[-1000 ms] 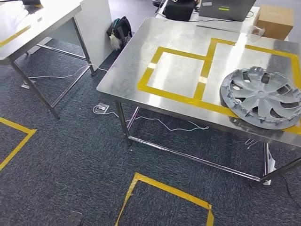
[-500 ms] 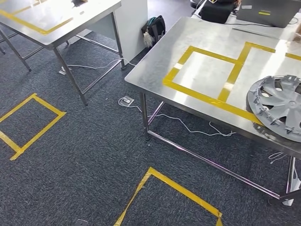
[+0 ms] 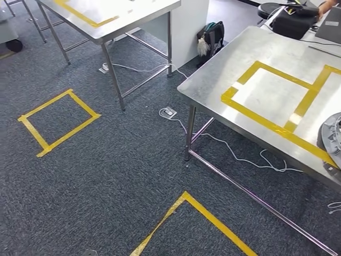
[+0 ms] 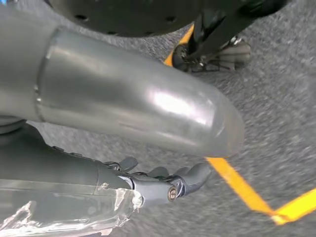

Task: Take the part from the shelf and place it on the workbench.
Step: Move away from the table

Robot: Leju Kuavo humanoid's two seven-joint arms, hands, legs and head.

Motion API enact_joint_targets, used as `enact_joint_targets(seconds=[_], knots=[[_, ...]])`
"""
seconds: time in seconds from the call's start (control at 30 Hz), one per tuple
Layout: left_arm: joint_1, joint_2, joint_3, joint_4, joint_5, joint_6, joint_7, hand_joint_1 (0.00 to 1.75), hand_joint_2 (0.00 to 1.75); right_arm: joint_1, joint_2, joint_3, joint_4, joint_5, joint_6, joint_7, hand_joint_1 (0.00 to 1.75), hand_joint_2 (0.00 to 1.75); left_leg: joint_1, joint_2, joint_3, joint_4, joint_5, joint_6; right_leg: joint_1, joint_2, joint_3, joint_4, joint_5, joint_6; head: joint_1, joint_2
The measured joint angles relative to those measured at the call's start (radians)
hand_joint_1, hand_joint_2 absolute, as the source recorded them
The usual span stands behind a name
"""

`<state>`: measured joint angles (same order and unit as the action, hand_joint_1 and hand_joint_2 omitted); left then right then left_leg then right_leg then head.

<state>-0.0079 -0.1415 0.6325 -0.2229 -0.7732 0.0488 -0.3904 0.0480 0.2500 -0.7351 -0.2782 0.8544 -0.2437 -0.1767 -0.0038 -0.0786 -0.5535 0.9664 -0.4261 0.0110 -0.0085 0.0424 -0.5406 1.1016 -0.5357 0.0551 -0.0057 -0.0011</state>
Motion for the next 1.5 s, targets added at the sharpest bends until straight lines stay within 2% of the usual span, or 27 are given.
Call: enact_joint_targets(seconds=[0.03,0.1,0.17,0.23,0.3,0.37,0.4,0.43,0.47,0.53,0.6,0.67,0.73,0.83,0.87,0.9,0.93,0.97,1.03,1.1,1.17,1.2,1.27,1.33,1.4,1.43,1.5], knots=[[-0.001,0.001,0.003,0.000,0.001,-0.017,-0.004,0.00,0.00,-0.001,-0.001,0.000,0.002,0.008,0.003,-0.003,0.00,0.00,-0.001,-0.013,-0.004,0.005,0.001,-0.005,-0.005,0.028,0.024,-0.057,0.019,0.000,-0.001,0.000],[-0.001,0.003,0.008,0.000,0.002,-0.030,-0.009,0.00,0.00,-0.002,-0.001,0.002,0.006,0.019,0.005,-0.008,0.00,0.00,0.000,-0.036,-0.017,0.009,0.008,-0.018,-0.009,0.062,0.038,-0.099,0.020,-0.005,-0.002,0.000],[0.004,0.006,0.011,0.000,0.002,-0.034,-0.011,0.00,0.00,-0.004,-0.002,0.003,0.007,0.026,0.006,-0.010,0.00,0.00,0.006,-0.052,-0.030,0.011,0.015,-0.032,-0.006,0.038,0.039,-0.100,0.026,-0.021,-0.002,0.000],[0.007,0.008,0.014,0.000,0.002,-0.035,-0.011,0.00,0.00,-0.004,-0.002,0.003,0.008,0.028,0.006,-0.011,0.00,0.00,0.005,-0.013,-0.054,0.048,-0.009,-0.042,-0.006,0.009,0.039,-0.103,0.035,-0.036,-0.008,0.000],[0.004,0.009,0.014,0.000,0.002,-0.037,-0.011,0.00,0.00,-0.002,-0.003,0.003,0.009,0.028,0.006,-0.011,0.00,0.00,0.004,0.047,-0.110,0.166,-0.077,-0.049,-0.004,-0.024,0.035,-0.105,0.039,-0.042,-0.016,0.000],[0.001,0.008,0.014,0.000,0.002,-0.038,-0.011,0.00,0.00,0.000,-0.004,0.003,0.010,0.028,0.006,-0.011,0.00,0.00,0.008,0.065,-0.164,0.291,-0.128,-0.055,-0.002,-0.060,0.032,-0.104,0.039,-0.043,-0.017,0.000],[0.003,0.008,0.014,0.000,0.002,-0.039,-0.011,0.00,0.00,-0.001,-0.005,0.003,0.010,0.028,0.006,-0.011,0.00,0.00,0.010,0.067,-0.169,0.310,-0.127,-0.057,-0.002,-0.076,0.031,-0.104,0.039,-0.043,-0.017,0.000],[0.005,0.008,0.014,0.000,0.002,-0.039,-0.011,0.00,0.00,-0.002,-0.005,0.003,0.011,0.029,0.006,-0.011,0.00,0.00,0.012,0.070,-0.152,0.287,-0.109,-0.058,-0.001,-0.089,0.031,-0.104,0.039,-0.043,-0.017,0.000],[0.006,0.008,0.015,0.000,0.002,-0.038,-0.011,0.00,0.00,-0.003,-0.006,0.003,0.011,0.030,0.006,-0.011,0.00,0.00,0.013,0.078,-0.117,0.228,-0.078,-0.057,-0.002,-0.102,0.032,-0.104,0.038,-0.042,-0.017,0.000],[0.003,0.006,0.016,0.000,0.002,-0.034,-0.010,0.00,0.00,-0.006,-0.006,0.004,0.012,0.036,0.007,-0.010,0.00,0.00,0.010,0.126,-0.034,0.086,-0.028,-0.053,0.002,-0.123,0.032,-0.103,0.034,-0.035,-0.020,0.000],[-0.003,0.002,0.016,0.000,0.000,-0.027,-0.009,0.00,0.00,-0.009,-0.007,0.004,0.014,0.046,0.008,-0.007,0.00,0.00,0.005,0.155,0.001,0.018,-0.018,-0.041,0.008,-0.141,0.031,-0.102,0.029,-0.024,-0.019,0.000],[-0.004,-0.001,0.016,0.000,-0.003,-0.024,-0.009,0.00,0.00,-0.013,-0.008,0.007,0.015,0.059,0.009,-0.001,0.00,0.00,0.001,0.134,-0.002,0.012,-0.018,-0.026,0.007,-0.158,0.040,-0.105,0.027,-0.013,-0.017,0.000],[-0.004,-0.002,0.017,0.000,-0.006,-0.024,-0.009,0.00,0.00,-0.016,-0.008,0.012,0.016,0.069,0.008,0.002,0.00,0.00,0.002,0.113,-0.003,0.008,-0.012,-0.010,0.002,-0.132,0.035,-0.077,0.003,-0.002,-0.014,0.000],[-0.009,-0.003,0.017,0.000,-0.012,-0.025,-0.009,0.00,0.00,-0.015,-0.010,0.018,0.023,0.076,0.008,0.006,0.00,0.00,0.002,0.078,-0.007,0.007,-0.005,0.003,0.001,-0.057,-0.049,0.101,-0.087,0.002,-0.008,0.000],[-0.010,-0.003,0.017,0.001,-0.015,-0.025,-0.009,0.00,0.00,-0.014,-0.011,0.019,0.026,0.078,0.009,0.008,0.00,0.00,0.001,0.064,-0.008,0.007,-0.005,0.004,0.001,-0.049,-0.079,0.159,-0.105,0.002,-0.007,0.000],[-0.009,-0.003,0.017,0.001,-0.018,-0.025,-0.009,0.00,0.00,-0.014,-0.011,0.020,0.028,0.080,0.009,0.008,0.00,0.00,0.000,0.050,-0.009,0.008,-0.004,0.005,0.001,-0.045,-0.097,0.188,-0.105,0.000,-0.007,0.000],[-0.009,-0.002,0.017,0.001,-0.022,-0.025,-0.009,0.00,0.00,-0.013,-0.013,0.020,0.029,0.083,0.009,0.009,0.00,0.00,-0.001,0.036,-0.009,0.008,-0.004,0.005,0.001,-0.042,-0.097,0.176,-0.084,-0.001,-0.007,0.000],[-0.009,-0.002,0.017,0.001,-0.025,-0.025,-0.009,0.00,0.00,-0.014,-0.014,0.021,0.030,0.087,0.009,0.009,0.00,0.00,-0.001,0.021,-0.008,0.009,-0.003,0.004,0.001,-0.037,-0.079,0.129,-0.049,-0.003,-0.007,0.000],[-0.010,-0.001,0.017,0.001,-0.034,-0.025,-0.009,0.00,0.00,-0.017,-0.017,0.025,0.033,0.095,0.008,0.010,0.00,0.00,-0.001,-0.005,-0.011,0.013,-0.002,-0.002,-0.005,0.004,-0.022,-0.009,0.017,-0.005,-0.007,0.000],[-0.012,0.000,0.017,0.001,-0.041,-0.025,-0.009,0.00,0.00,-0.020,-0.017,0.028,0.037,0.100,0.006,0.012,0.00,0.00,-0.002,-0.027,-0.018,0.017,0.001,-0.012,-0.010,0.040,0.008,-0.081,0.035,-0.009,-0.008,0.000],[-0.011,0.000,0.017,0.002,-0.047,-0.024,-0.011,0.00,0.00,-0.022,-0.018,0.029,0.039,0.102,0.004,0.015,0.00,0.00,0.002,-0.049,-0.028,0.016,0.008,-0.025,-0.007,0.029,0.011,-0.086,0.036,-0.020,-0.008,0.000],[-0.009,0.001,0.017,0.002,-0.050,-0.023,-0.011,0.00,0.00,-0.023,-0.018,0.029,0.039,0.103,0.004,0.016,0.00,0.00,0.003,-0.045,-0.033,0.018,0.007,-0.031,-0.006,0.016,0.013,-0.088,0.040,-0.027,-0.008,0.000],[-0.009,0.002,0.016,0.002,-0.053,-0.021,-0.012,0.00,0.00,-0.023,-0.019,0.029,0.040,0.103,0.004,0.016,0.00,0.00,0.002,-0.003,-0.060,0.068,-0.027,-0.040,-0.007,-0.011,0.015,-0.094,0.048,-0.040,-0.014,0.000],[-0.012,0.002,0.016,0.002,-0.054,-0.021,-0.012,0.00,0.00,-0.022,-0.019,0.029,0.041,0.103,0.003,0.015,0.00,0.00,0.003,0.049,-0.117,0.190,-0.093,-0.048,-0.004,-0.040,0.014,-0.096,0.049,-0.045,-0.020,0.000],[-0.013,0.001,0.016,0.003,-0.054,-0.021,-0.012,0.00,0.00,-0.021,-0.020,0.028,0.043,0.103,0.003,0.015,0.00,0.00,0.007,0.064,-0.164,0.292,-0.128,-0.054,-0.001,-0.071,0.013,-0.096,0.048,-0.046,-0.020,0.000],[-0.012,0.000,0.016,0.003,-0.054,-0.021,-0.012,0.00,0.00,-0.022,-0.021,0.028,0.043,0.103,0.003,0.015,0.00,0.00,0.010,0.066,-0.163,0.295,-0.119,-0.055,-0.001,-0.085,0.013,-0.096,0.047,-0.046,-0.020,0.000],[-0.010,0.000,0.016,0.003,-0.054,-0.021,-0.013,0.00,0.00,-0.025,-0.021,0.028,0.044,0.103,0.003,0.015,0.00,0.00,0.013,0.083,-0.108,0.200,-0.062,-0.057,-0.002,-0.109,0.015,-0.096,0.045,-0.043,-0.020,0.000]])
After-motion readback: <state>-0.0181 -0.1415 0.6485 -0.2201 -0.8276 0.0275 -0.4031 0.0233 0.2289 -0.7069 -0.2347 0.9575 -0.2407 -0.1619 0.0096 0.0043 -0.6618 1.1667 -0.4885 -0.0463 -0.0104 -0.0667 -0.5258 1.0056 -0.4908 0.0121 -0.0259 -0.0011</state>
